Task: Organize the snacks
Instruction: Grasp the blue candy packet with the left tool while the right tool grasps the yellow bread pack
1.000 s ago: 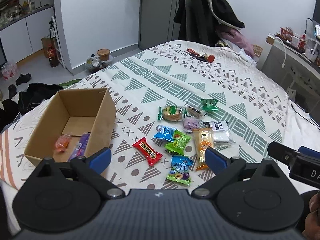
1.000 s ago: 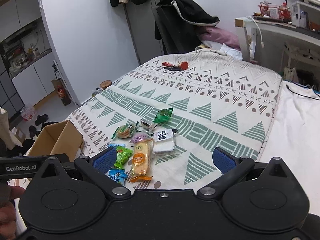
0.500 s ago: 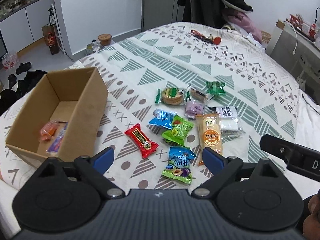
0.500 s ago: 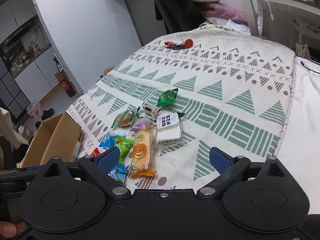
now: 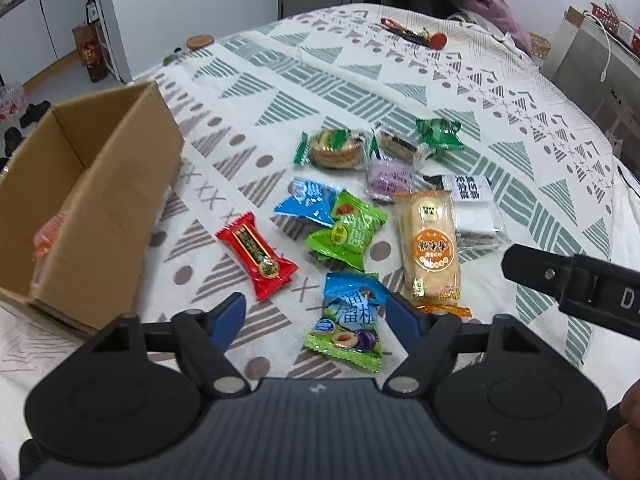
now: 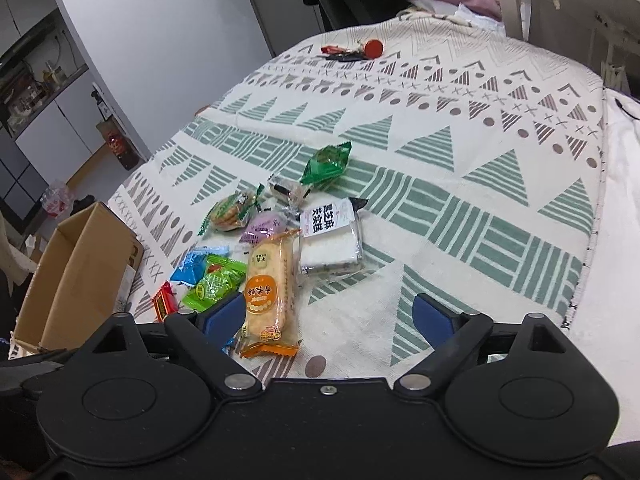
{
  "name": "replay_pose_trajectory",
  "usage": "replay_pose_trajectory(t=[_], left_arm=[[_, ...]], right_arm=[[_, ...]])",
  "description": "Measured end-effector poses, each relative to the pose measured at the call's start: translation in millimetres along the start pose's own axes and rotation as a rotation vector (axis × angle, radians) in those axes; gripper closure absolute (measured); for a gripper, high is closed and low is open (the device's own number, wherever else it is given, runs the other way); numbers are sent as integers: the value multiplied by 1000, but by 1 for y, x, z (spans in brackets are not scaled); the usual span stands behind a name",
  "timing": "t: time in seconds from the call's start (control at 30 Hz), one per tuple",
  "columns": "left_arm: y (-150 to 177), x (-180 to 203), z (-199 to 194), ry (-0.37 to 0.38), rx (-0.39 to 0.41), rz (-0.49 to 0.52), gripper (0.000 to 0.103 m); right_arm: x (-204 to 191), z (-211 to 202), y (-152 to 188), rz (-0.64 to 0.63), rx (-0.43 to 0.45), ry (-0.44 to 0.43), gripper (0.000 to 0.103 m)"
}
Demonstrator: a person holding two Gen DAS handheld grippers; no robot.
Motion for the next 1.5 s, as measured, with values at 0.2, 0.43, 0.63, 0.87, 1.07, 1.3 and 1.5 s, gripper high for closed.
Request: replay_pose_trajectory(t=[0.2,0.43,0.63,0.87,1.07,1.3,1.5], left_arm=[[6,7,21,22,-38,2,42],[9,7,33,24,-48,17,69],[3,-9,27,7,-32,-13,73],[-5,-32,16,-17,-11,-49,74],[-9,-49,5,-34,5,-68,74],[-14,-65,-12,-47,34,-84,74],[-17,-79,-29,-57,54,-95,74]], right_arm=[[4,12,-1,34,-26,-29,14],[-3,29,-1,-1,-48,-36,17],[-12,39,-2,-35,-60,-25,18],[-27,43,-5,-91,-50,-27,18],[-39,46,-7,-123,-45,-22,18],[-56,54,-2,-165,-74,-5,26],[-66,65,9,-220,-131,54,70]])
Point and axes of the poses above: each gripper's, at about its wrist camera, not at the fingertips, and z roughly the way its jaws point, x to its right, y to its underside, the point moved 7 cm from there along z, roughly the way its jaws point, and after that the axes turned 9 degrees about -z, right-handed, at the moved point
